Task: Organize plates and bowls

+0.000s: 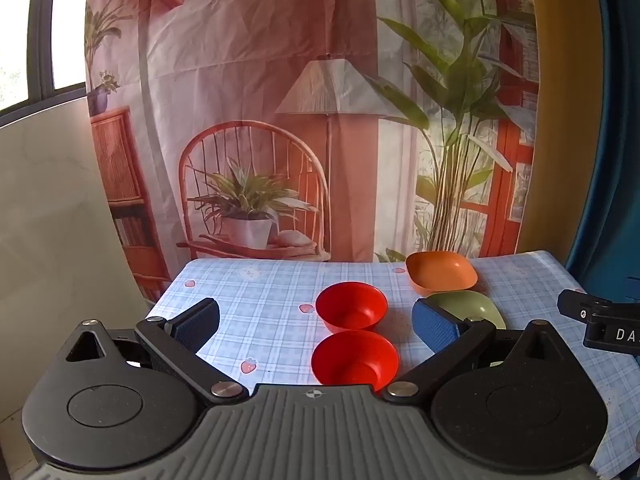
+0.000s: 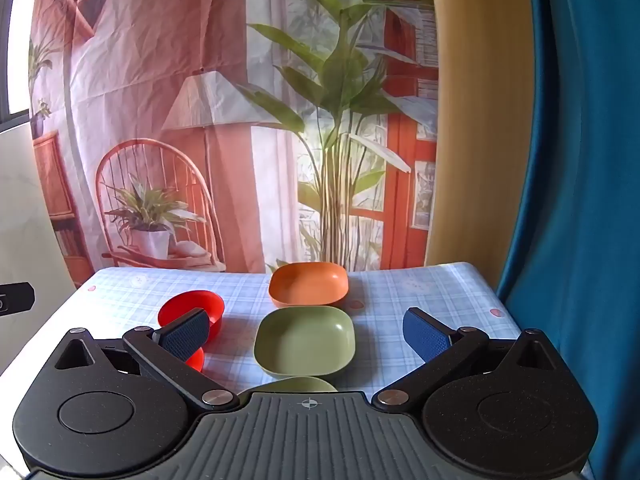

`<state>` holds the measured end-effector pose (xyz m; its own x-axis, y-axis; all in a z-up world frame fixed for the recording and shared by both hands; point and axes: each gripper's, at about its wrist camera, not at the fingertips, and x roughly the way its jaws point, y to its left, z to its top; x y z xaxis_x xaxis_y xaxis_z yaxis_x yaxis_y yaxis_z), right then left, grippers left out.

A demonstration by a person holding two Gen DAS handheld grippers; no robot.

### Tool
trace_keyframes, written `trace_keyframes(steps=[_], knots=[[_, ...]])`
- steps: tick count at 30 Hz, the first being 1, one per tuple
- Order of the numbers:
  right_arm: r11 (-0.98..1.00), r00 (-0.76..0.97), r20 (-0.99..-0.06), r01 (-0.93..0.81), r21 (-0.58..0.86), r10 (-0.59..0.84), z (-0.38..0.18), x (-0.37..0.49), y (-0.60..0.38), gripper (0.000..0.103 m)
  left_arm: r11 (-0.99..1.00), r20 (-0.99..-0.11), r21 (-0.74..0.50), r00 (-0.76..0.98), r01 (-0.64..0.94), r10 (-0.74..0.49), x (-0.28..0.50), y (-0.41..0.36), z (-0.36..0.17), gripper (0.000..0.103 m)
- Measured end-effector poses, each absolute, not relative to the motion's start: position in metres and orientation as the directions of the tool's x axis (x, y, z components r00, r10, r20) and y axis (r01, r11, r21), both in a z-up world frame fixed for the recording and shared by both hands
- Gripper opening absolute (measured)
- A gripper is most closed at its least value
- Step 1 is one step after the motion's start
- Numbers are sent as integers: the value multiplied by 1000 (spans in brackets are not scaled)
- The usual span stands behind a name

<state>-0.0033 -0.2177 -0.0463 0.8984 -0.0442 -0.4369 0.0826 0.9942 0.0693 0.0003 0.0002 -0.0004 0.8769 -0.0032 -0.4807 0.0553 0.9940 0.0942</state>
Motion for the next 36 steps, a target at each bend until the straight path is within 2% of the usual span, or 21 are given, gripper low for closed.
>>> trace_keyframes(steps=[36], knots=[[991,901,-428,111,70,-70,-46,-7,-221,103,991,-461,101,887,91,-34,-7,0,0,103]])
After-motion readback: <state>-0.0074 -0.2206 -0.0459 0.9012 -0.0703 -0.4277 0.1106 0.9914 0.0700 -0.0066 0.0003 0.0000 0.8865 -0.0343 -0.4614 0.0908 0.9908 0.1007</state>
